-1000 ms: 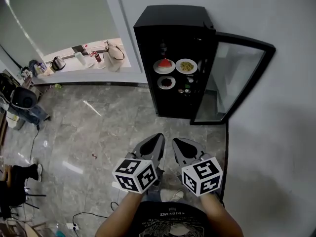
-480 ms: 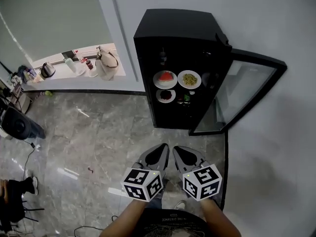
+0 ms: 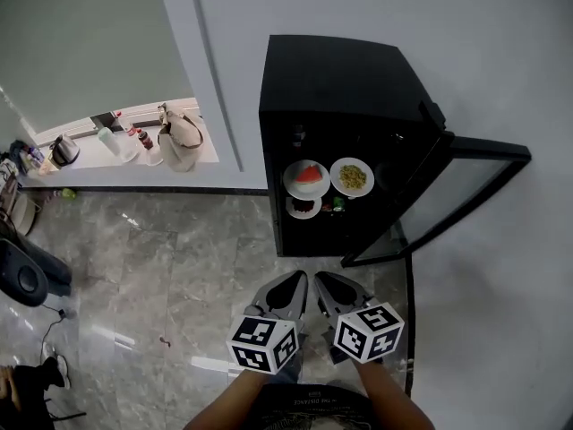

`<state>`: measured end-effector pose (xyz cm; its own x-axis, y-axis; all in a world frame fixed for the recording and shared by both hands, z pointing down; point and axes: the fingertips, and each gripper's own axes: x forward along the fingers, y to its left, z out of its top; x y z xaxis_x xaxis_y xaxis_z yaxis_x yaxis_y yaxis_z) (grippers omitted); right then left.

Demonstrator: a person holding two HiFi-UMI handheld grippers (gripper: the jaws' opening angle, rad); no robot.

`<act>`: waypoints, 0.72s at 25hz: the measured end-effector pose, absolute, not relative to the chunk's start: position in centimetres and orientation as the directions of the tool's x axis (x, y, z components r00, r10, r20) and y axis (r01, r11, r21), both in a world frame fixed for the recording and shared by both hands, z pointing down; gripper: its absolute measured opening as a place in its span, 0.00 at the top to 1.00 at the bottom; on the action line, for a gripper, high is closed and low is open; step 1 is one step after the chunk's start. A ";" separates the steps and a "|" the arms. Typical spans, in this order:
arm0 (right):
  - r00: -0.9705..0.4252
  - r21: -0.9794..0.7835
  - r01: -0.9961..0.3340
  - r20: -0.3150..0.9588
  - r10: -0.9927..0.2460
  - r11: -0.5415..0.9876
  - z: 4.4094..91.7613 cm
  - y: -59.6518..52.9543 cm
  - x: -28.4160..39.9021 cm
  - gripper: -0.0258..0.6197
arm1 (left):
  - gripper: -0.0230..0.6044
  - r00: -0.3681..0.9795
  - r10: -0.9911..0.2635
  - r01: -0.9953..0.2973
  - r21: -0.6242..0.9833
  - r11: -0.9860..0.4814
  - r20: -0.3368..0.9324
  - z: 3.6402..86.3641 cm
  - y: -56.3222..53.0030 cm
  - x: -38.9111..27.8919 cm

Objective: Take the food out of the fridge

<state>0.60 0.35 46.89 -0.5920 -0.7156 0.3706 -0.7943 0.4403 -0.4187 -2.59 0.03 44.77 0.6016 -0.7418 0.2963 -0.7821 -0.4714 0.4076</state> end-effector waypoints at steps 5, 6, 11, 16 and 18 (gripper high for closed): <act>-0.579 -0.597 -0.737 0.317 -0.751 0.316 47.6 -3.3 -0.2 0.96 | 0.99 0.628 -0.725 -0.764 0.404 -0.503 0.282 44.4 -2.9 -4.4; -0.571 -0.621 -0.727 0.307 -0.761 0.295 47.7 -4.0 -0.1 0.96 | 0.99 0.632 -0.722 -0.761 0.404 -0.508 0.282 44.4 -3.4 -4.7; -0.543 -0.703 -0.674 0.263 -0.798 0.227 48.9 -7.7 0.4 0.96 | 0.99 0.642 -0.713 -0.754 0.399 -0.522 0.281 44.6 -5.7 -5.2; -0.527 -0.793 -0.587 0.222 -0.820 0.163 51.2 -12.2 1.3 0.81 | 0.99 0.654 -0.698 -0.748 0.381 -0.543 0.292 45.0 -8.0 -4.5; -0.520 -0.824 -0.551 0.214 -0.827 0.133 52.7 -14.2 1.7 0.81 | 0.99 0.652 -0.699 -0.751 0.379 -0.541 0.294 45.3 -9.4 -4.2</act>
